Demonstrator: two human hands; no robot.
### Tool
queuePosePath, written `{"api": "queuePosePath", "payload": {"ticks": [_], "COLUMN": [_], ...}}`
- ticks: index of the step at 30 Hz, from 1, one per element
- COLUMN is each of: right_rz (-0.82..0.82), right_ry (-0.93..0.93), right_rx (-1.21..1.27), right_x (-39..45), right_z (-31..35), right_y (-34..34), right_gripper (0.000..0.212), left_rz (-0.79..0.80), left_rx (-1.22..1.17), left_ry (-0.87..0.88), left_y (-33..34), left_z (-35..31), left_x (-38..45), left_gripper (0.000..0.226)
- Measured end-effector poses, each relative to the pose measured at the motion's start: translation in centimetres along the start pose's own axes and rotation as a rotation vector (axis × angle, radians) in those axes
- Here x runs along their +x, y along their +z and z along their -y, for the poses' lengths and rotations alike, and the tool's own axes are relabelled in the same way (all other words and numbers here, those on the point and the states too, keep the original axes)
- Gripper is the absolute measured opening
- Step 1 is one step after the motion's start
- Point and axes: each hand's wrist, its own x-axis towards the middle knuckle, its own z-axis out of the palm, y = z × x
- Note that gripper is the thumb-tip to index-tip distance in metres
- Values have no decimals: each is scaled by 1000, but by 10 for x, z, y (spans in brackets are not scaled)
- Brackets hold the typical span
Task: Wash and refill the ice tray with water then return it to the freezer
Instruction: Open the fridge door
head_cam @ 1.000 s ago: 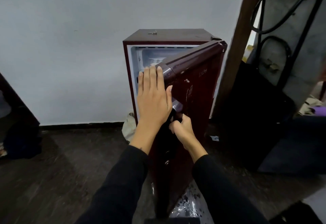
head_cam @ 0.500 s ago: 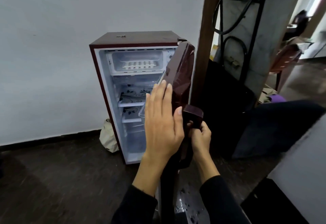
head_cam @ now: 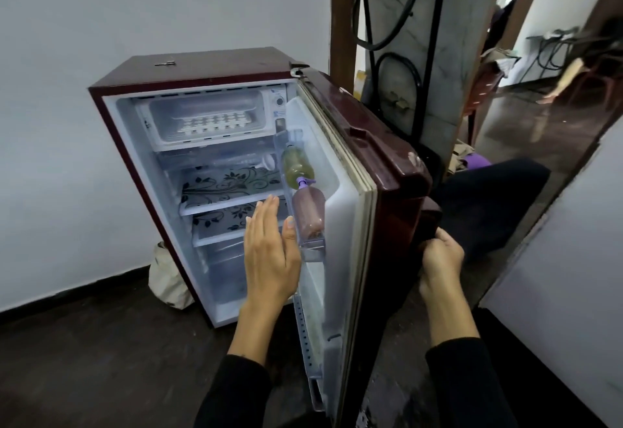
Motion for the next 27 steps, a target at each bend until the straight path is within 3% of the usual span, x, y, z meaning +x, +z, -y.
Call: {"api": "queuePosePath", "payload": {"ticks": [3,5,9,11,14,16,20,27], "right_rz": [-336,-442,-482,-363,-133,-85,-185,-422], "right_ry": [-90,-331,-1047,-1231,-1264,-1214,-1067,-987], "right_rx": [143,140,-82,-244,-571,-829,-1155,-1379], "right_x": [-6,-22,-70,-92,-106,-102,-79,-36], "right_z": [18,30,43,41,10,-23,-71,-88], "right_y": [-2,6,33,52,85,103,120,121], "right_gripper": [44,46,48,45,48,51,56,58], "left_rz": [62,97,185,232,299,342,388,446], "left_rx": [-28,-53,-95,-105,-84,-7,107,111], "left_ry": [20,36,79,148,243,303,491,686], "left_y": [9,16,35,44,55,64,78,109], "left_z": [6,9,16,21,35,48,61,68], "left_x": [12,21,37,43,56,67,88,103], "left_gripper": [65,65,65,63,62,61,63,65]}}
